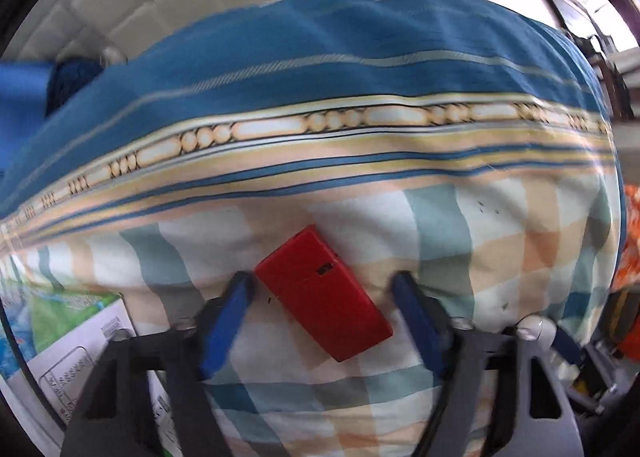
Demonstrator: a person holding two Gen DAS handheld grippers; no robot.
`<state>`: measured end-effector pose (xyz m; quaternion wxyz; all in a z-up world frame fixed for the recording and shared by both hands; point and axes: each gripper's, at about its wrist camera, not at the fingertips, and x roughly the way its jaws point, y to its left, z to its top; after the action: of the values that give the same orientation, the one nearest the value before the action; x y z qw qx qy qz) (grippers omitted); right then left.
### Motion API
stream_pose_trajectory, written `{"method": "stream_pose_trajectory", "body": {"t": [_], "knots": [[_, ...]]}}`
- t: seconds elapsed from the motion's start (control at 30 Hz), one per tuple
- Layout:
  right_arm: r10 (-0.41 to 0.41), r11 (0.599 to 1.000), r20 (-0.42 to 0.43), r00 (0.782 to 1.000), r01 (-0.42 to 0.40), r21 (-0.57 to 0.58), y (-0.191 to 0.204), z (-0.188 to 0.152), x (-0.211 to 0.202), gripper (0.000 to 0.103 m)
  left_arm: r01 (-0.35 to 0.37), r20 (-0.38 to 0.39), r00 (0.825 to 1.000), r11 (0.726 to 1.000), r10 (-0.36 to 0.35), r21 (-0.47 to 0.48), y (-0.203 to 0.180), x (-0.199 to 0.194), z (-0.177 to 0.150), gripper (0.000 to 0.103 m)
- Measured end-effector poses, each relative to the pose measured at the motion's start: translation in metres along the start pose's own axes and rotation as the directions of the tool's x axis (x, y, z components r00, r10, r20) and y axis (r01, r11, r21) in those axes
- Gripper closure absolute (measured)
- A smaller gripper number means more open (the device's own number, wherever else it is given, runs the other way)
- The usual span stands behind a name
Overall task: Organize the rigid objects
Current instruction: 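Grasp the red block with the left gripper while the right grasps the white earbud case, then carry the red block and white earbud case with both tools into the box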
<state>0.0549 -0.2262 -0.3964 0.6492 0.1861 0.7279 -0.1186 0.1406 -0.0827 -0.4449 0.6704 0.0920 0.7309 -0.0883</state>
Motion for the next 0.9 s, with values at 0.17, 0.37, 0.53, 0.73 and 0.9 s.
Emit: {"method": "stream_pose_trajectory", "body": {"t": [0.17,0.37,0.53,0.73,0.9], "knots": [[0.004,0.998,-0.023,1.000,-0.006,-0.069,0.002,-0.022,0.005,0.043,-0.031,0.048,0.998,0.995,0.027,0.091,-0.012,-0.006,-0.019,0.066],[-0.025,0.990,-0.054,0.998,0.018,-0.139,-0.001,-0.054,0.006,0.043,-0.033,0.047,0.999,0.990,0.027,0.138,-0.020,-0.009,-0.061,0.070],[-0.049,0.986,-0.059,0.997,0.039,-0.161,-0.005,-0.081,0.009,0.043,-0.013,0.023,1.000,0.989,0.010,0.145,-0.022,-0.006,-0.095,0.070],[-0.063,0.989,-0.041,0.997,0.057,-0.138,-0.007,-0.090,0.016,0.042,0.046,-0.007,0.999,0.997,-0.046,0.055,-0.011,0.005,-0.112,0.068],[-0.067,0.991,-0.029,0.997,0.064,-0.115,-0.005,-0.100,0.013,0.042,0.035,-0.018,0.999,0.998,-0.034,0.044,-0.009,0.006,-0.106,0.068]]}}
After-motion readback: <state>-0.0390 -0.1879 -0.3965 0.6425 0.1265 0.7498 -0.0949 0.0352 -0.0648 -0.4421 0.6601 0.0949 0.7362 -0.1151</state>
